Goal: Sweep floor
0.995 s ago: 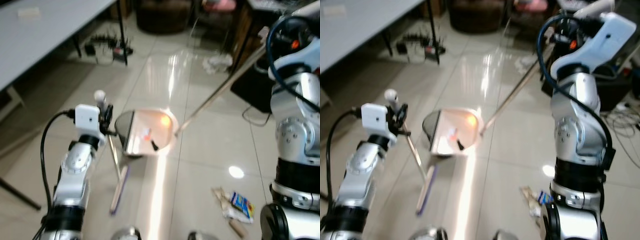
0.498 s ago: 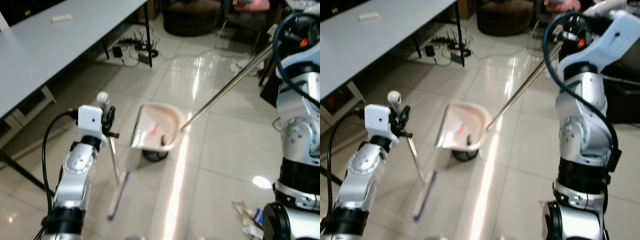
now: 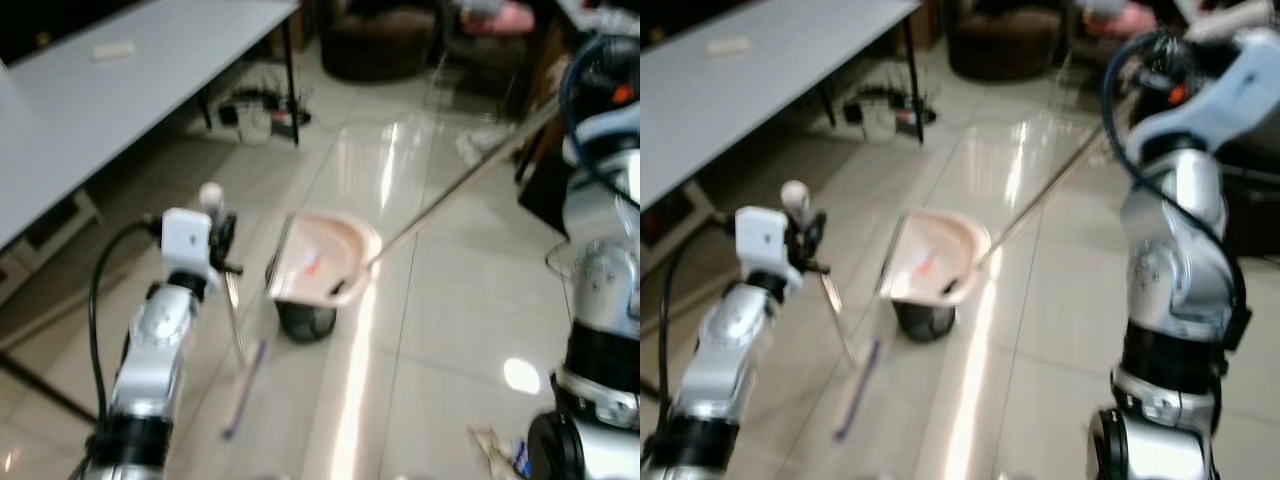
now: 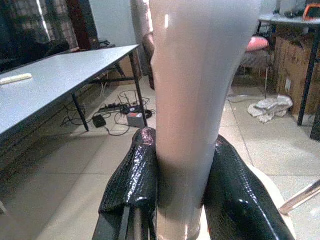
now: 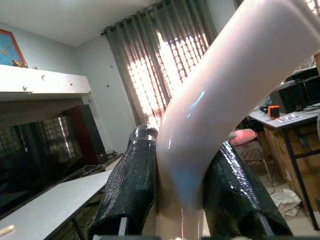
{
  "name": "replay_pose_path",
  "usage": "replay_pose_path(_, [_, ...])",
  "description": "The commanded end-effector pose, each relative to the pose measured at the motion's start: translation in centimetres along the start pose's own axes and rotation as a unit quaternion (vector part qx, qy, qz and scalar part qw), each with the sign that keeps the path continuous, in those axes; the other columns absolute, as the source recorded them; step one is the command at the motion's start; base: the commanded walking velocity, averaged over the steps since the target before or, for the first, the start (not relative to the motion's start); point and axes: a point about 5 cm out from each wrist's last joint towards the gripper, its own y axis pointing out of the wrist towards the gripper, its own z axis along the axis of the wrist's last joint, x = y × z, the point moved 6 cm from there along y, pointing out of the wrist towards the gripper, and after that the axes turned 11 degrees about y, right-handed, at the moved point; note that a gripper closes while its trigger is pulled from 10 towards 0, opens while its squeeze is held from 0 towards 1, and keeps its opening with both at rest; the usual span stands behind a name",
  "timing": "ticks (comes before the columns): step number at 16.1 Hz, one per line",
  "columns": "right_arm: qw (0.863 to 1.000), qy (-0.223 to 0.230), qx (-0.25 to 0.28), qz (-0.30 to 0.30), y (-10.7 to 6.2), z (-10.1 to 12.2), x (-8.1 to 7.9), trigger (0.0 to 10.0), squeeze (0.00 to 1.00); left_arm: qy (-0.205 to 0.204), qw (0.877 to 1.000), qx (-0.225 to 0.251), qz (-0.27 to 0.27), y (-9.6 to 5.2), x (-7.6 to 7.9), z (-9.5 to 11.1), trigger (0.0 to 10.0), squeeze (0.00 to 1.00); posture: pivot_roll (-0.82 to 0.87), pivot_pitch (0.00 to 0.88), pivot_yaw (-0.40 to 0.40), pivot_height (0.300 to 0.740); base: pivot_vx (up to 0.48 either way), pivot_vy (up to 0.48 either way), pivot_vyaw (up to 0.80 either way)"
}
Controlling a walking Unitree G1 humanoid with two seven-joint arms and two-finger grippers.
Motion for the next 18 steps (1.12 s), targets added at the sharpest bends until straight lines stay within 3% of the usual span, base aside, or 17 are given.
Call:
replay_pose_path(1, [0.999, 0.001, 0.032, 0.006, 0.0, 2.0, -0.3, 10.0, 0.00, 0.003, 1.000, 0.018, 0.001, 0.4, 0.1, 1.1, 10.0, 0.00, -0.05, 0.024, 0.069, 0.740, 0.394, 0.000, 0.00])
replay_pose_path(18, [1.000, -0.007, 0.010, 0.019, 0.0, 0.6, -0.5, 10.0, 0.00, 0.007, 1.000, 0.011, 0.007, 0.3, 0.0, 0.8, 10.0, 0.00, -0.05, 0.032, 0.059, 0.740, 0.394, 0.000, 0.00])
